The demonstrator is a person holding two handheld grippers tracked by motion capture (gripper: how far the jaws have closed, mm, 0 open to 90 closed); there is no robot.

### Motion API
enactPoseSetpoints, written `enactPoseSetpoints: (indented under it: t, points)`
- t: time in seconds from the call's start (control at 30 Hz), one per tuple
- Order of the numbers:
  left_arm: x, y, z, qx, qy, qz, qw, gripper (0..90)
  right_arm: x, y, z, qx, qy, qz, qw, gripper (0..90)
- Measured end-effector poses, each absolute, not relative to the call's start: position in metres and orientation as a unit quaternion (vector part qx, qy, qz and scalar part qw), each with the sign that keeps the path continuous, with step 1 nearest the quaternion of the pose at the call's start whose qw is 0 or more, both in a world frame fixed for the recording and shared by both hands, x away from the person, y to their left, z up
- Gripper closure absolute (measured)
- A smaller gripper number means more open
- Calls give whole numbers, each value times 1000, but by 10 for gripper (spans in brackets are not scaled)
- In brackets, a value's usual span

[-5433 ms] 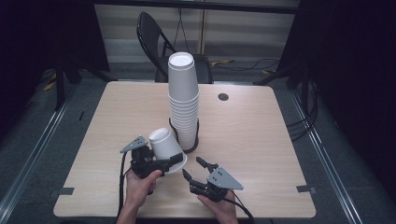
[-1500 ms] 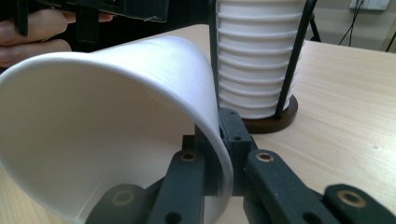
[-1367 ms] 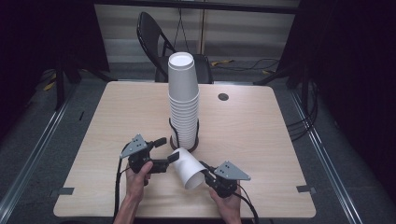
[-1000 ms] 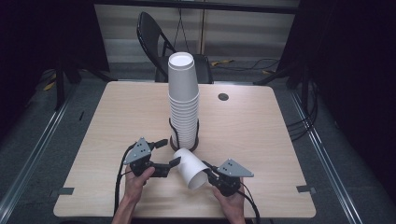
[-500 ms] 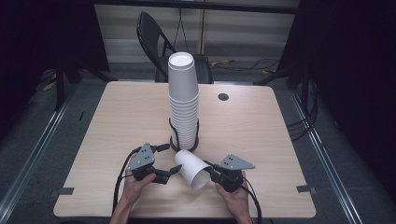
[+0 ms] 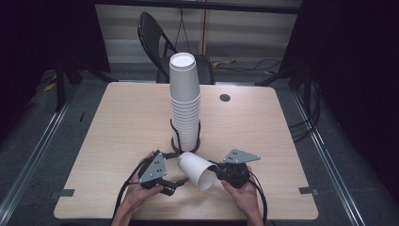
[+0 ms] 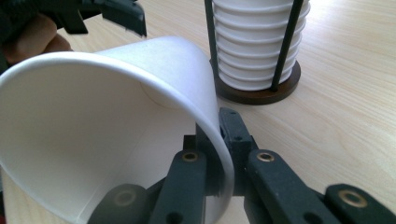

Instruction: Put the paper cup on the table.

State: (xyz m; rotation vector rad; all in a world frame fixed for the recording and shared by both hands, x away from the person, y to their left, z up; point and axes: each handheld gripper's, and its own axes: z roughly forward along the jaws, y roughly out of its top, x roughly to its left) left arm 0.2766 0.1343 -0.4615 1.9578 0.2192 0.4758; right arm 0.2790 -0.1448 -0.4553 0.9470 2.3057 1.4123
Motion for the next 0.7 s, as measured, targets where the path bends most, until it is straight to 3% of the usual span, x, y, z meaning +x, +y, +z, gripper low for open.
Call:
enactPoseSetpoints:
  t: [0.33,0.7]
  points:
    - [266,120,-465,834,43,231,499,144,284,-143,-450,328,815,464,111,881]
    - [257,105,-465,848,1,256,464,65,287,-139,-449,317,827,457,81,885]
